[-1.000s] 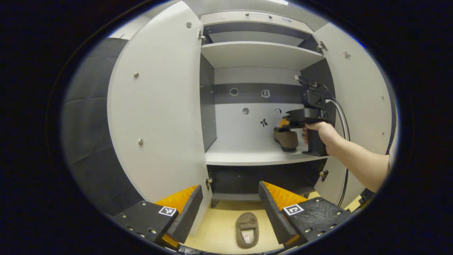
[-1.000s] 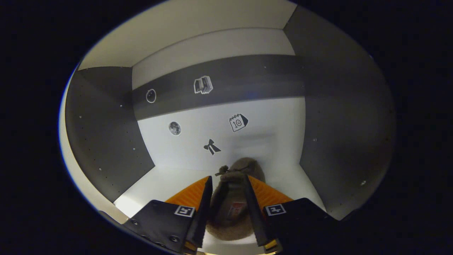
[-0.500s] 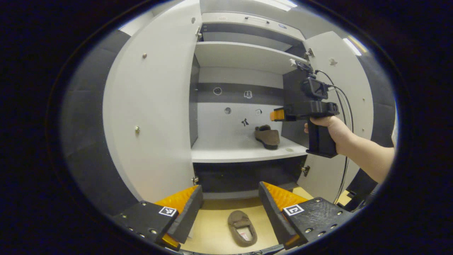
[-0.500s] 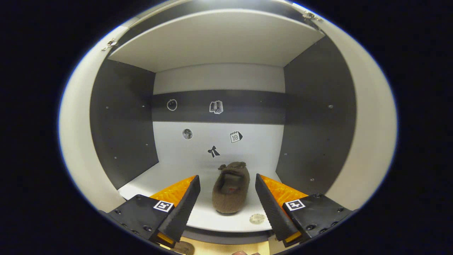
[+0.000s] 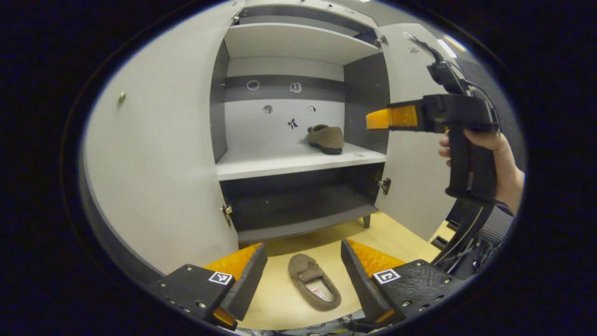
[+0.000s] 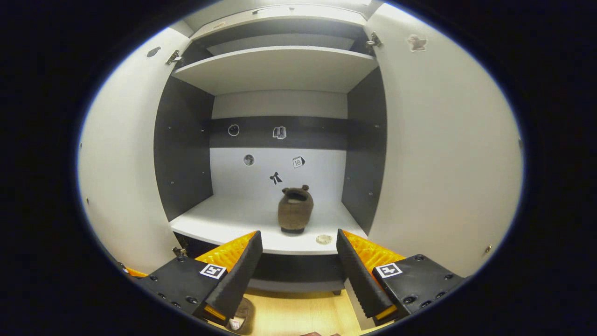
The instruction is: Grab one shoe with the right hand and put it into the shoe cabinet, grab the other shoe with the left hand and put it into the shoe cabinet; then close the right door with the right hand and the left door with the left hand.
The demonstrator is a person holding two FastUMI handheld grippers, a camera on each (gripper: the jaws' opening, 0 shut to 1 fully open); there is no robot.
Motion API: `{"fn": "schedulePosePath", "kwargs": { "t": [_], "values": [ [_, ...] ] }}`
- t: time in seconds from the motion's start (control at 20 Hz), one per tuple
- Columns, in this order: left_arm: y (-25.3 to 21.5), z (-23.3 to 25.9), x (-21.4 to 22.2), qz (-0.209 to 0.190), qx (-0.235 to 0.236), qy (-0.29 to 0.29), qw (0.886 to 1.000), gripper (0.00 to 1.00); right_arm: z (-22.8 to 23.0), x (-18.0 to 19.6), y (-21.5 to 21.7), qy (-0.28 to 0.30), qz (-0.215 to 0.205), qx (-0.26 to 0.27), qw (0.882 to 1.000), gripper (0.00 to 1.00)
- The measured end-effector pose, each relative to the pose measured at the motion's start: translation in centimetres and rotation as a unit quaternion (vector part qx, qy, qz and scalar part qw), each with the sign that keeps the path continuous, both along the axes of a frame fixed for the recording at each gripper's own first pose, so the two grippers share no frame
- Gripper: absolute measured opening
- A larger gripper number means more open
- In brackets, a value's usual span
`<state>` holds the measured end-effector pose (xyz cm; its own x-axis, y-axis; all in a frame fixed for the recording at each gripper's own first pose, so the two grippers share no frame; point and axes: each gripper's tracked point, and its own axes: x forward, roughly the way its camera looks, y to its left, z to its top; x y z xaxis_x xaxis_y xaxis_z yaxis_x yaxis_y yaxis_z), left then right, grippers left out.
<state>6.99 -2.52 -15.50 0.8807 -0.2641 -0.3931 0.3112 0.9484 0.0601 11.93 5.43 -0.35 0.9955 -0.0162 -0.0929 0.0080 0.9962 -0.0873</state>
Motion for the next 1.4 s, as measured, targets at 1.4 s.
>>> {"fn": "schedulePosePath", "kwargs": {
  "t": [1.4],
  "values": [
    [0.2, -25.3, 4.0, -0.011, 0.051, 0.269, 0.962, 0.62, -3.7, -25.2, -22.0, -0.004, -0.324, 0.032, 0.946, 1.00]
  ]
}}
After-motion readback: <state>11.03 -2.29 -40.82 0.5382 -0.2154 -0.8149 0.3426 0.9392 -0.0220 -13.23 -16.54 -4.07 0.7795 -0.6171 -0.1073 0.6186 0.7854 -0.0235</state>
